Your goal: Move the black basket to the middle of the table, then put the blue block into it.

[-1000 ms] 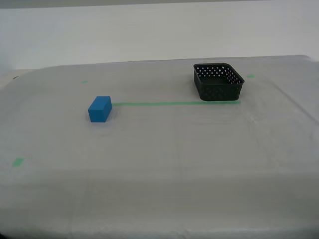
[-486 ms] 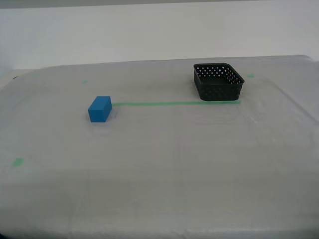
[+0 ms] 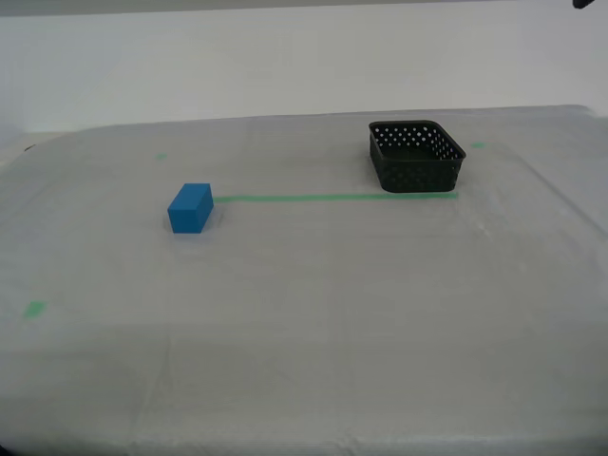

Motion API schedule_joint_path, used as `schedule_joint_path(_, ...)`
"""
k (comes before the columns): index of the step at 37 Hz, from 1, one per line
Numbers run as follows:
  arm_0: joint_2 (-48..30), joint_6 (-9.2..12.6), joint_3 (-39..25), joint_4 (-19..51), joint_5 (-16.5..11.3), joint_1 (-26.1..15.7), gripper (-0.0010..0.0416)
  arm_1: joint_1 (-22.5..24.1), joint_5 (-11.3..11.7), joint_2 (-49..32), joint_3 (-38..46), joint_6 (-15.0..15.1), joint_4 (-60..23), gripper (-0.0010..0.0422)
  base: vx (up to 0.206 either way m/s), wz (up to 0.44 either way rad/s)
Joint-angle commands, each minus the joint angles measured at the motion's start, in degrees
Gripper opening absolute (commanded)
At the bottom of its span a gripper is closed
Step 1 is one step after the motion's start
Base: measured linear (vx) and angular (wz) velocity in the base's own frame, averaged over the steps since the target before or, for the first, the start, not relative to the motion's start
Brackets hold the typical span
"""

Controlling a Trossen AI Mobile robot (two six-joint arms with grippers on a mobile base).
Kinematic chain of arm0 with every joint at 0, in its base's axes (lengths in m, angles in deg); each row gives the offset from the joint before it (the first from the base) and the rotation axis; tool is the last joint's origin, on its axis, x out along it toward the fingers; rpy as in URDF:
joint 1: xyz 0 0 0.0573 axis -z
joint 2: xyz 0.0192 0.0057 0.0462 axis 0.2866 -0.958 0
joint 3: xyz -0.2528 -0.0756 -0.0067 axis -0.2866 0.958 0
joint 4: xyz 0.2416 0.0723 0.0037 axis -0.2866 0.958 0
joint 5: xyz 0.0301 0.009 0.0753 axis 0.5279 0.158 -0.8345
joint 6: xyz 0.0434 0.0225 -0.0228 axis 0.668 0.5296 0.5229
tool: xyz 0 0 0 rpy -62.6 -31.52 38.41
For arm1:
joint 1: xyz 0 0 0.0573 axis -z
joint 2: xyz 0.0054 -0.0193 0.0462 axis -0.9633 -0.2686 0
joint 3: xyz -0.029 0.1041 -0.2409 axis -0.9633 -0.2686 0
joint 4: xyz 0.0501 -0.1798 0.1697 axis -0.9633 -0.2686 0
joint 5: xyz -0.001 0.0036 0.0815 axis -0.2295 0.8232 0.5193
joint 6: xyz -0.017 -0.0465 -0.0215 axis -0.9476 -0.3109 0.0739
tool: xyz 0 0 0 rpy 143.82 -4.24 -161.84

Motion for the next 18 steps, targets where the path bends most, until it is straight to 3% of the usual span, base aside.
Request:
schedule_joint_path(1, -2.51, 0.13, -1.2, 0.35, -0.17, -1.14, -0.0001, 0.02, 0.02, 0.02, 0.02, 0.09, 0.28, 0.0, 0.0, 0.0)
schedule_joint_path(14, -9.94, 1.33, -4.98, 1.07, 0.02, -6.64, -0.0001, 0.02, 0.02, 0.02, 0.02, 0.09, 0.28, 0.0, 0.0, 0.0)
schedule_joint_path(18, -12.09, 2.8, -6.6, 1.53, 0.02, -7.65, -0.0001, 0.02, 0.02, 0.02, 0.02, 0.11, 0.31, 0.0, 0.0, 0.0)
